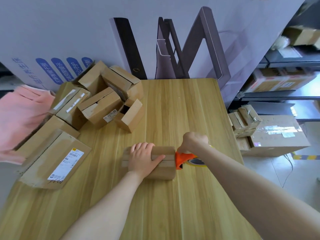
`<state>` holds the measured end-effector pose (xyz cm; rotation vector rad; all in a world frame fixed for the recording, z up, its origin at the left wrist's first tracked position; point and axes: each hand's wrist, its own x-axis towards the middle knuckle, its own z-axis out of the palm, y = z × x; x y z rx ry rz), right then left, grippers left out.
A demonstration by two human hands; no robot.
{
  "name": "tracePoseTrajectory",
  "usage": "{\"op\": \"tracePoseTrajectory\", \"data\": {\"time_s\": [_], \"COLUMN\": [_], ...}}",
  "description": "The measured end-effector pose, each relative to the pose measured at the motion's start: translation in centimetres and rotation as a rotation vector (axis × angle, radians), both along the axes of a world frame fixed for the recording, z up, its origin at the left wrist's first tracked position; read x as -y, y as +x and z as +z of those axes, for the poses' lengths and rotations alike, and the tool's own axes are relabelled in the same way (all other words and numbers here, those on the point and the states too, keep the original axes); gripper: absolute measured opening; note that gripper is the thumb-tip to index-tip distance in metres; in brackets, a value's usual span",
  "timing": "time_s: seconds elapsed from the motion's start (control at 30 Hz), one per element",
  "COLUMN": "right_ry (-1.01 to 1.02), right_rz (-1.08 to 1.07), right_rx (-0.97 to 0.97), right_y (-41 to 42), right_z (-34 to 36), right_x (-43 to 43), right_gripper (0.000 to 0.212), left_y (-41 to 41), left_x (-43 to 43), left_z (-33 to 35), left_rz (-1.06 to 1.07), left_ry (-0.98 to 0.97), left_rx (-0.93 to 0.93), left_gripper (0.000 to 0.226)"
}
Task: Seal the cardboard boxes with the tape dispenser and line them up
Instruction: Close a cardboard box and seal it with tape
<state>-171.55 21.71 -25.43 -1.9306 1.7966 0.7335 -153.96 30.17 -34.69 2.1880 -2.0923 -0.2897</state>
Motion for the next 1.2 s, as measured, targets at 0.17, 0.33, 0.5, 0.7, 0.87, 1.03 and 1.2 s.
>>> {"op": "tracePoseTrajectory", "data": {"time_s": [0.17, 0.33, 0.5, 0.7, 0.87, 1.03, 1.2], "right_ry": [0.003, 0.009, 0.045, -0.01, -0.17, -0.341, -0.429], "right_rz": [-0.041, -0.031, -0.073, -0.247, -0.463, -0.515, -0.442], "right_rx": [-0.032, -0.055, -0.04, 0.076, 0.289, 0.731, 0.938], "right_y": [0.2, 0.3, 0.4, -1.2, -4.7, -5.4, -5.0], "right_z": [-0.2, -0.5, -0.5, -6.2, -4.6, -2.3, 0.7], "right_x": [0.0, 0.0, 0.9, -4.2, -3.7, -4.0, -5.5], "right_gripper": [0.019, 0.018, 0.018, 0.021, 0.038, 0.038, 0.046], "left_y": [-0.1, -0.1, -0.1, 0.3, 0.9, 0.3, 0.1], "left_x": [-0.2, -0.2, -0.1, -0.2, -0.1, -1.0, -0.6], "left_z": [0.0, -0.1, -0.2, -0.4, 0.0, 0.9, 4.6], "left_rz": [0.008, 0.011, 0.009, 0.056, 0.444, 0.776, 0.597], "left_ry": [-0.021, -0.025, -0.036, 0.012, 0.007, 0.108, -0.022], "left_rx": [-0.013, -0.008, 0.002, -0.003, -0.044, -0.242, -0.541], "left_gripper": [0.066, 0.063, 0.065, 0.075, 0.07, 0.054, 0.047]}}
